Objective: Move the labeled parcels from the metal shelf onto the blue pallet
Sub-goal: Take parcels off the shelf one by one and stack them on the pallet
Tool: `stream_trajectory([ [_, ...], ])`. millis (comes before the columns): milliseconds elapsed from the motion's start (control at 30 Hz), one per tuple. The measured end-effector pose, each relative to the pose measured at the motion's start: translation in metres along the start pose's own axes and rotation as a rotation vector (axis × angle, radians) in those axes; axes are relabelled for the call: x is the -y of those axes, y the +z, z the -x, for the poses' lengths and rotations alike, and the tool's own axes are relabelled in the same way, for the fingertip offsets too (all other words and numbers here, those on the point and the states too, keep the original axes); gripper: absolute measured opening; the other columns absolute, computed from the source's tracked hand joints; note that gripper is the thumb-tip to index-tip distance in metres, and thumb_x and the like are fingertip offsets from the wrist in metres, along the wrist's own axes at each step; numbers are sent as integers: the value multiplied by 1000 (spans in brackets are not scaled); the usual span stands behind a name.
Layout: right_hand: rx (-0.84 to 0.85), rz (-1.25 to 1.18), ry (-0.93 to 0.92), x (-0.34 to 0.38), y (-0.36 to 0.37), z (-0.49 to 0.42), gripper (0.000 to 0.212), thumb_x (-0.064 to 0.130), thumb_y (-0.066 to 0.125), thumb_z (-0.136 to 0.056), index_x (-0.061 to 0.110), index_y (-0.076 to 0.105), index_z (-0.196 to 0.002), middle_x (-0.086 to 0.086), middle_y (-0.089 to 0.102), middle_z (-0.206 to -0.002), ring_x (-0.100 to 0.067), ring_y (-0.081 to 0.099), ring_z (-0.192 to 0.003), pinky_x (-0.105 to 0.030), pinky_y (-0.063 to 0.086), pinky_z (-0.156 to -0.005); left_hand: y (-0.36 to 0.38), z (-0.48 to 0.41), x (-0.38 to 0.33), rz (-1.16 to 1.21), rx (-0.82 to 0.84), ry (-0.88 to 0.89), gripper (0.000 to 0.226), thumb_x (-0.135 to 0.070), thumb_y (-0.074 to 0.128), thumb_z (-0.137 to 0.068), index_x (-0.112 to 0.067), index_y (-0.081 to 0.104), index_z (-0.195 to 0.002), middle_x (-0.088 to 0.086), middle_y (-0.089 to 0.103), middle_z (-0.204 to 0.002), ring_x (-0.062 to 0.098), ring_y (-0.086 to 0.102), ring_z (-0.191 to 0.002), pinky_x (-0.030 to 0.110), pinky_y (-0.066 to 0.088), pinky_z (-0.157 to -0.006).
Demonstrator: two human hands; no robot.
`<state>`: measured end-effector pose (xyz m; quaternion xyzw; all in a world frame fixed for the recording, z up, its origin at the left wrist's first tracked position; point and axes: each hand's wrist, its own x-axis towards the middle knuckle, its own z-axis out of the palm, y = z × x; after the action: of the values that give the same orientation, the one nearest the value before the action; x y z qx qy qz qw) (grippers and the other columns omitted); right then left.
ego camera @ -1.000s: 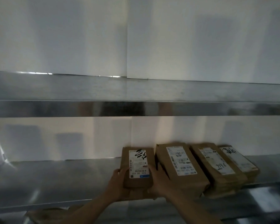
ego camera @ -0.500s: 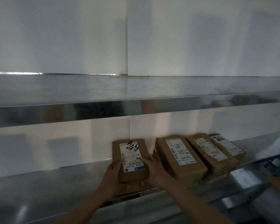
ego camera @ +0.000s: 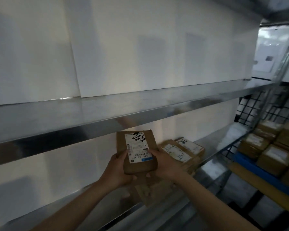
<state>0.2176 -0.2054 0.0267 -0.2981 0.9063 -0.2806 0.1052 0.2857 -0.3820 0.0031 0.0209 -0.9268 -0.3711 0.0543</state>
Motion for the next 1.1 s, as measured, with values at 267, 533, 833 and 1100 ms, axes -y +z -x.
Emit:
stream_trajectory([
  [267, -131, -8, 196, -100, -80, 60, 89, 20, 75, -75, 20, 18, -144, -7, 21, -149, -22, 27, -137, -28, 27, -112, 92, -66, -98, 45, 125, 160, 102, -22, 83, -65, -25, 19, -145, 5, 33, -145, 18, 36, -132, 21, 31, -104],
  [533, -254, 3, 392, -218, -166, 116, 93, 25, 75, -74, 20, 18, -147, -5, 13, -152, -22, 22, -139, -26, 25, -111, 203, -138, -205, 78, 276, 252, 105, -29, 85, -57, -32, 25, -143, 1, 41, -138, 17, 42, -126, 36, 40, -107],
  [833, -345, -69, 591, -343, -230, 159, 89, 25, 73, -77, 19, 18, -147, -3, 9, -153, -22, 17, -141, -28, 24, -112, 327, -218, -297, 10, 458, 331, 108, -33, 84, -59, -28, 20, -145, 3, 33, -142, 20, 38, -128, 30, 37, -105],
  [1100, -454, -125, 727, -443, -269, 122, 86, 23, 70, -79, 21, 18, -147, -3, 3, -157, -23, 11, -144, -34, 19, -116, 397, -338, -341, -42, 610, 466, 109, -39, 83, -56, -28, 21, -145, 2, 33, -145, 18, 39, -128, 32, 42, -104],
])
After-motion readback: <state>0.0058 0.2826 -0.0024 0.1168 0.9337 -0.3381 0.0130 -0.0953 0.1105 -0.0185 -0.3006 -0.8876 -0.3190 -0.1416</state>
